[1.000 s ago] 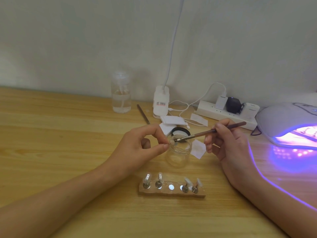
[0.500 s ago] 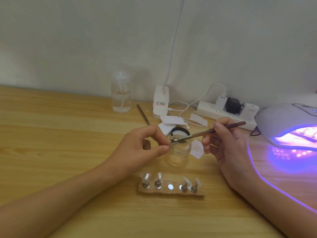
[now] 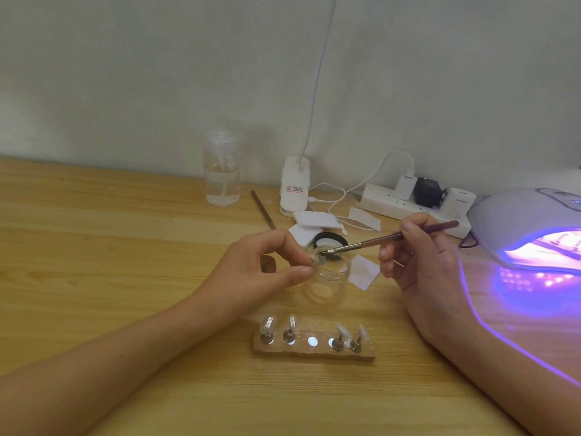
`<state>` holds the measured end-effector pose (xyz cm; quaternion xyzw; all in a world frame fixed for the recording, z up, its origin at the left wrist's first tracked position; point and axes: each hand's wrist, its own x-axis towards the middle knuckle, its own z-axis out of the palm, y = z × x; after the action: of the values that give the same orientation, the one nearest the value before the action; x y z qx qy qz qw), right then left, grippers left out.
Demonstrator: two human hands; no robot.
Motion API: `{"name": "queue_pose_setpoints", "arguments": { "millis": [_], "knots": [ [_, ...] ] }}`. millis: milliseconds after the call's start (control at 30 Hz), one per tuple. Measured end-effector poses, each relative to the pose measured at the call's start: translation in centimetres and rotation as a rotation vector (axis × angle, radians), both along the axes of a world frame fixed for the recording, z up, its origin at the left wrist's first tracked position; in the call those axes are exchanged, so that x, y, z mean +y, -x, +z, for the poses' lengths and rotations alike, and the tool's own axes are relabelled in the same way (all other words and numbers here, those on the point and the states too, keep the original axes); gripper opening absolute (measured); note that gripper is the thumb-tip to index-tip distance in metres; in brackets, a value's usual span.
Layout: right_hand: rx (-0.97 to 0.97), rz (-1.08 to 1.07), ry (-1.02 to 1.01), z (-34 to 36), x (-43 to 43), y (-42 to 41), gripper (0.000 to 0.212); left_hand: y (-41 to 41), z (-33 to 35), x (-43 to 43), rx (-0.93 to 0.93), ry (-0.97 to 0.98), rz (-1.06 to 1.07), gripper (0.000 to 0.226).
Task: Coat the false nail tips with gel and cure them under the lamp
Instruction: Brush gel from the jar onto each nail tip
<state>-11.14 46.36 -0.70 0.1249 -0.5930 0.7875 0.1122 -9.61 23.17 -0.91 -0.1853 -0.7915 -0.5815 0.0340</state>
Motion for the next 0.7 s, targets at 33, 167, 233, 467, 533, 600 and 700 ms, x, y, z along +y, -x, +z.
{"name": "queue_pose_setpoints", "arguments": {
  "millis": [33,167,233,467,533,600,700],
  "knots": [
    [0.018,0.025,-0.01,0.01,-0.09,-0.02,0.02,0.02,-0.02,0.0,0.003,-0.003,-0.004,0.017],
    [0.016,0.012,-0.073,-0.06,-0.23,-0.04,0.019,0.1,-0.1,-0.03,0.01,-0.014,-0.01,0.017],
    [-0.008,-0.026,-0.059,-0.08,-0.07,0.04,0.024,0.11,-0.14,-0.04,0.01,-0.014,-0.009,0.015],
    [0.04,0.058,-0.059,0.17,-0.39,-0.15,0.019,0.09,-0.1,-0.02,0.006,-0.005,0.001,0.012],
    [0.029,0.017,-0.079,0.07,-0.22,-0.06,0.018,0.04,-0.07,0.0,0.007,-0.01,-0.003,0.013],
    [0.017,-0.017,-0.101,-0.07,-0.11,0.02,0.02,-0.02,-0.04,-0.02,0.006,-0.005,-0.001,0.013],
    [0.017,-0.052,-0.096,-0.18,0.07,-0.01,0.024,-0.06,0.01,0.02,0.008,0.005,0.006,0.012]
  ]
}}
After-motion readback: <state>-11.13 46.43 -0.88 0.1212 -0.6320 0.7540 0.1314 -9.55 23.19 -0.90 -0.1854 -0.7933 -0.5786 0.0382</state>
